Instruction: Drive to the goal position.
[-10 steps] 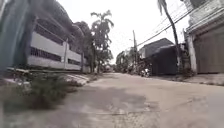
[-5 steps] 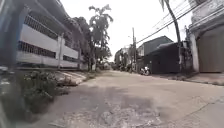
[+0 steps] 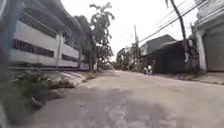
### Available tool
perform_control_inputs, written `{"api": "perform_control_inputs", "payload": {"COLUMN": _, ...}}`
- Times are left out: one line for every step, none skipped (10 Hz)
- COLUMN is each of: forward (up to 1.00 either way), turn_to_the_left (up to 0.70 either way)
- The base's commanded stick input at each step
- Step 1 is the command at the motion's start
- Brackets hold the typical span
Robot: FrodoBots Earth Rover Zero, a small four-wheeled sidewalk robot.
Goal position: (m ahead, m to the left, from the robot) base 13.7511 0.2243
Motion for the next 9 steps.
{"api": "perform_control_inputs", "payload": {"forward": 0.85, "turn_to_the_left": 0.00}}
{"api": "perform_control_inputs", "payload": {"forward": 0.85, "turn_to_the_left": 0.00}}
{"api": "perform_control_inputs", "payload": {"forward": 0.85, "turn_to_the_left": 0.00}}
{"api": "perform_control_inputs", "payload": {"forward": 0.85, "turn_to_the_left": 0.00}}
{"api": "perform_control_inputs", "payload": {"forward": 0.85, "turn_to_the_left": 0.00}}
{"api": "perform_control_inputs", "payload": {"forward": 0.85, "turn_to_the_left": 0.00}}
{"api": "perform_control_inputs", "payload": {"forward": 0.85, "turn_to_the_left": 0.00}}
{"api": "perform_control_inputs", "payload": {"forward": 0.85, "turn_to_the_left": 0.00}}
{"api": "perform_control_inputs", "payload": {"forward": 0.85, "turn_to_the_left": 0.00}}
